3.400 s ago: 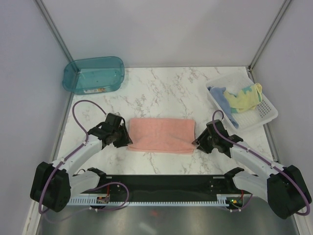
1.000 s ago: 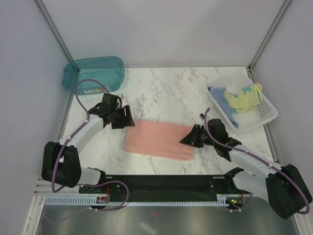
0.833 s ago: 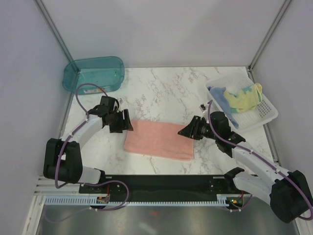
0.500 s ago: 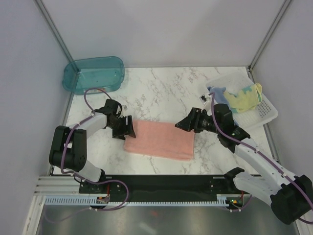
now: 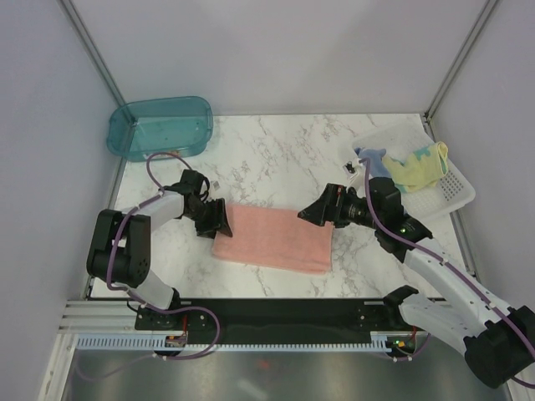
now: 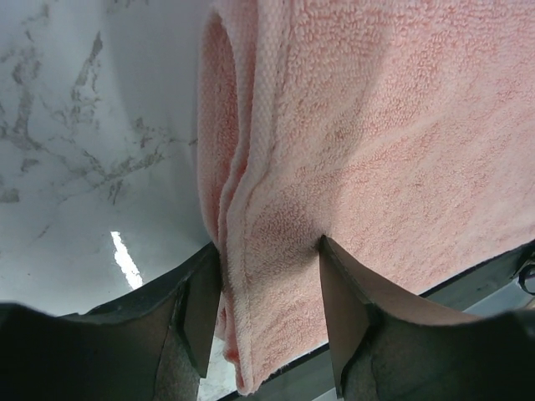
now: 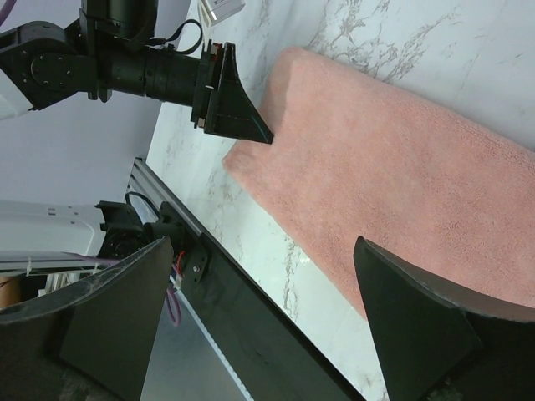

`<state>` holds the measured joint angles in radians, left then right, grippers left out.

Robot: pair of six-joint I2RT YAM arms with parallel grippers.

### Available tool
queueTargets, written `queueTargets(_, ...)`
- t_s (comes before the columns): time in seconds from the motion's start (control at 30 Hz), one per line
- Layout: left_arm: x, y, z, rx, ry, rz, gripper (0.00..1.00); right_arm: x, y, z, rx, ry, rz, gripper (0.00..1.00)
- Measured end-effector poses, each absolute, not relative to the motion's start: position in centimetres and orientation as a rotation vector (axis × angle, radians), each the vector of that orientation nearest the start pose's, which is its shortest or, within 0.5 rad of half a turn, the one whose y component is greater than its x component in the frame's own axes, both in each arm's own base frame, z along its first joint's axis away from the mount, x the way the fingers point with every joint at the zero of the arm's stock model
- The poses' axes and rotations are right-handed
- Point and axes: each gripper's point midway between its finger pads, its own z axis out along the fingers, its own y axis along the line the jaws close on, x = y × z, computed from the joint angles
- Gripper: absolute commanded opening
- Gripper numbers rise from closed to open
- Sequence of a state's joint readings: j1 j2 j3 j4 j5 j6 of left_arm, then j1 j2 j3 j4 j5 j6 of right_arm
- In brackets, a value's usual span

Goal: Fold and stack the towels
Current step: Neatly place the folded towel into the bin

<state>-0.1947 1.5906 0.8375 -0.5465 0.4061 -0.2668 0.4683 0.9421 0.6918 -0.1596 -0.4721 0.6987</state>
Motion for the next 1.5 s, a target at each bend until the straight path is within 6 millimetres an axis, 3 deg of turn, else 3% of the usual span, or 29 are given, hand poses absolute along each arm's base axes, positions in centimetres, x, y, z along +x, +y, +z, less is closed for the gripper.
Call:
queueTargets(0.3, 25.3, -13.0, 2.3, -0.021, 2.878, -0.653, 0.67, 22.5, 23.0, 21.3, -0.09, 2.136, 1.192, 0.96)
queueTargets(0.63, 26.7, -12.9, 2.2, -0.04, 2.799, -0.574, 0.61, 22.3, 22.9, 21.6, -0.092, 2.128, 1.194, 0.96)
queueTargets(0.67, 26.8, -13.0, 2.2, -0.035, 2.797, -0.574, 0.59, 22.3, 22.9, 21.6, -0.091, 2.128, 1.194, 0.96)
queueTargets(0.7, 26.8, -13.2, 2.1, -0.026, 2.795, -0.576, 0.49, 22.3, 22.8, 21.7, -0.092, 2.126, 1.194, 0.96)
queueTargets(0.77, 26.8, -13.6, 2.0, -0.012, 2.794, -0.576, 0.4, 22.2, 22.8, 21.8, -0.093, 2.122, 1.195, 0.96)
queueTargets(0.8, 26.7, -13.9, 1.8, 0.001, 2.799, -0.584, 0.23, 22.2, 22.8, 21.9, -0.094, 2.12, 1.195, 0.96)
queueTargets(0.9, 26.4, -15.2, 1.7, 0.042, 2.804, -0.604, 0.02, 22.1, 22.8, 21.9, -0.094, 2.119, 1.196, 0.96)
queueTargets(1.07, 26.8, -17.4, 3.1, 0.094, 2.794, -0.63, 0.02, 22.2, 22.8, 22.2, -0.091, 2.115, 1.197, 0.96)
queueTargets(1.2, 29.9, -19.1, 6.5, 0.064, 2.725, -0.644, 0.02, 22.4, 22.9, 23.3, -0.096, 2.094, 1.201, 0.95)
queueTargets(1.33, 35.2, -20.3, 10.4, 0.03, 2.612, -0.607, 0.02, 22.8, 23.0, 24.4, -0.099, 2.071, 1.2, 0.95)
queueTargets(1.5, 41.8, -21.0, 13.2, 0.002, 2.536, -0.508, 0.02, 23.8, 23.2, 24.6, -0.095, 2.081, 1.173, 0.95)
